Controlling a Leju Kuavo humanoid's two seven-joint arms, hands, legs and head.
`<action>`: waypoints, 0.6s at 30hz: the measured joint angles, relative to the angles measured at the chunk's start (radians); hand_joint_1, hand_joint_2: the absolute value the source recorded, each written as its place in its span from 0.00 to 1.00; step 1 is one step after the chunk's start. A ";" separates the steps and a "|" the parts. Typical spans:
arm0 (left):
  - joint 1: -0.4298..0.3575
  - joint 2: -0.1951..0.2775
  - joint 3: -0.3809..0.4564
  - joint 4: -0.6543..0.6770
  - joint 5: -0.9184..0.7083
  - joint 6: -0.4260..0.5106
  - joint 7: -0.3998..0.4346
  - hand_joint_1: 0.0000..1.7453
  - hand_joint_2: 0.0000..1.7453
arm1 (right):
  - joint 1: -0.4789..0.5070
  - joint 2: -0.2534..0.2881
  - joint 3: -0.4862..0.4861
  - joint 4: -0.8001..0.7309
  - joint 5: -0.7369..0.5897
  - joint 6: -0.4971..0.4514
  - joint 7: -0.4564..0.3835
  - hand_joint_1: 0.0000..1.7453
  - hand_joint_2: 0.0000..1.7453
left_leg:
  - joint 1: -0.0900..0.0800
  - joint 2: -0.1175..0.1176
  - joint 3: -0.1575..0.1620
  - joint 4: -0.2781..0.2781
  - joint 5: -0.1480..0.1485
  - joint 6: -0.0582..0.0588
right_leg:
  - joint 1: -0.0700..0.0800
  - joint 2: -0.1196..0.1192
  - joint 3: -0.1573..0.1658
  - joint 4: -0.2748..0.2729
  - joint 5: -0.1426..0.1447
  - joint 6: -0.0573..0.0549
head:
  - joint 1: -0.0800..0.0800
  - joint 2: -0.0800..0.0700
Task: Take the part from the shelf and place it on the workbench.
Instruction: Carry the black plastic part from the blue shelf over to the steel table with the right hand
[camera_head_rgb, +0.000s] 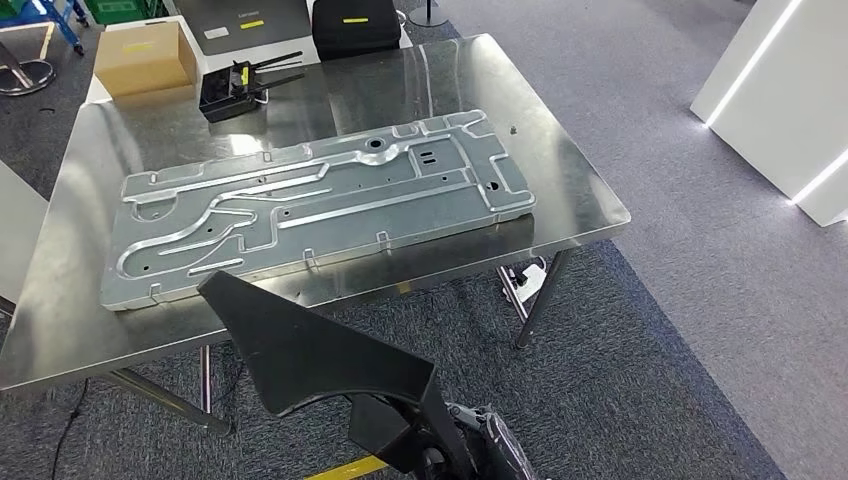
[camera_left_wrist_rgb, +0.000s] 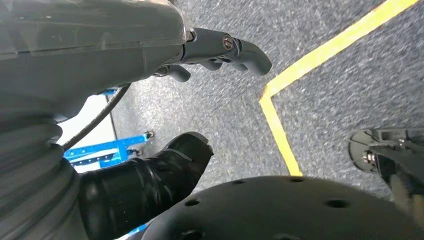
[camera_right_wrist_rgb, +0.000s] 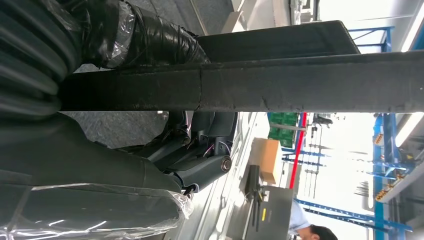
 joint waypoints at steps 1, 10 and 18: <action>0.000 0.000 0.000 0.000 0.000 0.000 0.000 0.00 1.00 | 0.001 0.000 0.000 0.000 -0.001 0.000 0.000 1.00 1.00 | -0.003 0.001 0.009 -0.022 0.002 0.006 | 0.001 0.000 -0.001 0.001 -0.001 0.005 | 0.000 0.000; 0.000 0.001 -0.003 0.000 0.000 0.000 -0.002 0.00 1.00 | 0.005 0.000 0.000 -0.004 -0.002 0.000 0.000 1.00 1.00 | -0.005 -0.003 0.022 -0.043 0.005 0.052 | -0.006 0.008 -0.139 0.270 -0.116 0.035 | 0.001 0.000; -0.001 0.000 -0.004 0.000 -0.001 -0.001 -0.005 0.00 1.00 | 0.010 0.000 0.000 -0.007 -0.002 0.000 0.000 1.00 1.00 | -0.013 -0.009 0.037 -0.040 -0.020 0.026 | 0.004 0.012 -0.031 0.005 0.018 0.008 | 0.000 0.000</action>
